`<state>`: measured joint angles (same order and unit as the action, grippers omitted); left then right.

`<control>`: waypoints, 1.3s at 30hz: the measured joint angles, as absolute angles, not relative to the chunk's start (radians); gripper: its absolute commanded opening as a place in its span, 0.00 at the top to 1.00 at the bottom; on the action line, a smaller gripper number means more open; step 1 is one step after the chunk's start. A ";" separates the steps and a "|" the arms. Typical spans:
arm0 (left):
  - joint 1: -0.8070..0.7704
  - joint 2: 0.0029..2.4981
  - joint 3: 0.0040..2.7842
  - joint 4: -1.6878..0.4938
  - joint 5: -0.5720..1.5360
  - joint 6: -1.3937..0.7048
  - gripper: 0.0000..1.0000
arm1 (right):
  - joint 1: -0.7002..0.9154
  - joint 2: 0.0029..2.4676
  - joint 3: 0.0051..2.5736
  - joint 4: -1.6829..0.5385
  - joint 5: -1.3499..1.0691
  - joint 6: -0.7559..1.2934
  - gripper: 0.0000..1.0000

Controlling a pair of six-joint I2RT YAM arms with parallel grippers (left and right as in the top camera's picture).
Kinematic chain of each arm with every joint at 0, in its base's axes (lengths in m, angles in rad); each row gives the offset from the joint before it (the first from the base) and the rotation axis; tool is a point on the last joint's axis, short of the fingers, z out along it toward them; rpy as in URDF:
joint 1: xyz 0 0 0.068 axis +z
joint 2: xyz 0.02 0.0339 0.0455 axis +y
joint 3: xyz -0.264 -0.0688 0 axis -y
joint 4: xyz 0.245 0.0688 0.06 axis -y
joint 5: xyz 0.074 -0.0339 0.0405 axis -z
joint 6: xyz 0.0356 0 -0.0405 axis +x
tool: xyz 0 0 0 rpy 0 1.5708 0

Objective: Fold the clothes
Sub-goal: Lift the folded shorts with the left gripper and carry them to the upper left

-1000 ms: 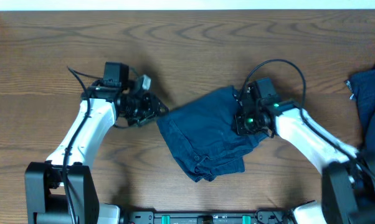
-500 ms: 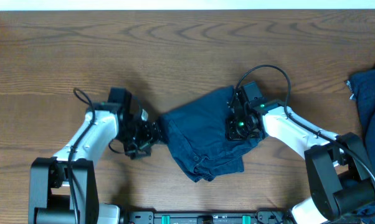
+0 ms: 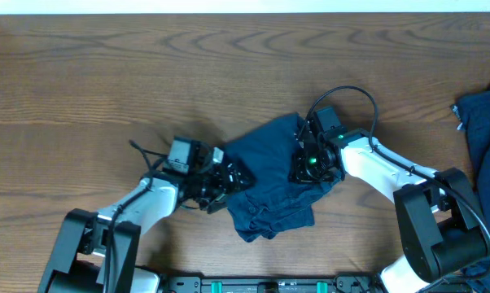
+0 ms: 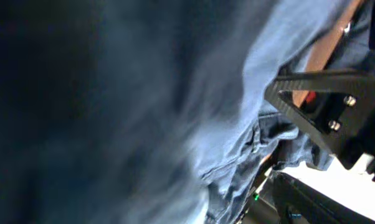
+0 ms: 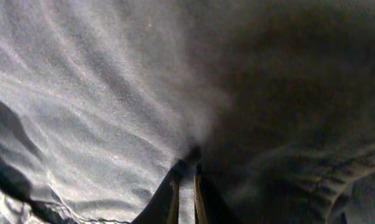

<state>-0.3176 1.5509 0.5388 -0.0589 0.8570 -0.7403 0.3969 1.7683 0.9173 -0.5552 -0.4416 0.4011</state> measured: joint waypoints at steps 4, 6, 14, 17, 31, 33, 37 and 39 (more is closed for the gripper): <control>-0.390 1.551 0.530 0.031 0.813 -0.806 0.21 | 0.397 1.769 0.917 -0.556 -0.444 0.402 0.91; -0.417 1.553 0.522 0.072 0.781 -0.829 0.36 | 0.397 1.769 0.917 -0.556 -0.445 0.402 0.90; -0.445 1.579 0.488 0.146 0.702 -0.833 0.94 | 0.397 1.769 0.917 -0.557 -0.446 0.402 0.91; -0.447 1.579 0.489 0.159 0.710 -0.770 0.94 | 0.396 1.769 0.917 -0.559 -0.446 0.401 0.91; -0.309 1.516 0.762 0.154 0.971 -0.620 0.94 | 0.237 1.365 0.934 -0.695 -0.412 0.366 0.91; -0.254 1.491 0.832 0.154 0.986 -0.619 0.94 | 0.221 1.277 0.939 -0.695 -0.411 0.363 0.90; -0.116 1.471 0.950 0.166 0.987 -0.612 0.94 | 0.206 1.171 0.940 -0.696 -0.402 0.364 0.89; -0.040 1.469 0.966 0.164 0.971 -0.604 0.94 | 0.205 1.143 0.940 -0.696 -0.397 0.364 0.89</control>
